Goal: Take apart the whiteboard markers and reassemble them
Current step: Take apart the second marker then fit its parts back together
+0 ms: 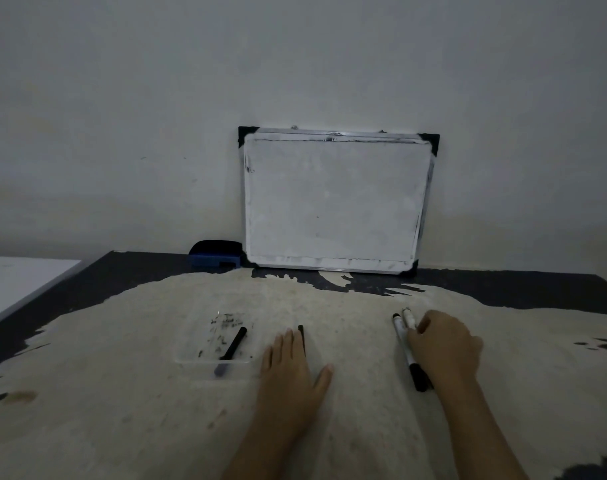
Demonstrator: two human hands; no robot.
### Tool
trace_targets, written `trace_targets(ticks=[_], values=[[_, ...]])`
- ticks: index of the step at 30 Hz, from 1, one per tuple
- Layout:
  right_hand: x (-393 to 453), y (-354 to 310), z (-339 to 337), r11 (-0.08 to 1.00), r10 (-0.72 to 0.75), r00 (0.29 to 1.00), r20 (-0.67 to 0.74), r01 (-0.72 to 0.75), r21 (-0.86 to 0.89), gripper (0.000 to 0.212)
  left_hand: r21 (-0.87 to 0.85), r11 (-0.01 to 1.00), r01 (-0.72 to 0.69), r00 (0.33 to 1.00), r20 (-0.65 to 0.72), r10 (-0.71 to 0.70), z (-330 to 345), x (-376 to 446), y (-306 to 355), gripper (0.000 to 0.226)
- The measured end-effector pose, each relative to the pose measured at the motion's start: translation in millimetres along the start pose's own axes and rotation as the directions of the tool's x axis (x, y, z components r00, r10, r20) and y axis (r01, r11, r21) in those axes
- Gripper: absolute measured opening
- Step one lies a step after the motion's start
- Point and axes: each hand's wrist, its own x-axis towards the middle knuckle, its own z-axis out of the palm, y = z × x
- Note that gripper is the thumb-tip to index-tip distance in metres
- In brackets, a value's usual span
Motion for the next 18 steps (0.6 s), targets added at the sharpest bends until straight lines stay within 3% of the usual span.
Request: trace_targets(ticks=[14, 16, 18], values=[[-13.2, -11.4, 12.5, 0.995, -0.035, 0.996, 0.087, 0.043, -0.092, 0.025, 0.022, 1.000, 0.000, 1.000, -0.019, 0.001, 1.2, -0.9, -1.3, 0.077], [-12.5, -13.0, 9.6, 0.999, -0.037, 0.994, 0.107, 0.033, 0.041, 0.024, 0.013, 1.000, -0.003, 0.999, -0.033, 0.004, 0.3, -0.7, -0.5, 0.075], [-11.4, -16.1, 4.3, 0.905, -0.103, 0.979, 0.174, 0.019, 0.426, 0.019, -0.109, 0.993, -0.053, 0.990, -0.132, 0.038, -2.7, 0.7, 1.2, 0.067]])
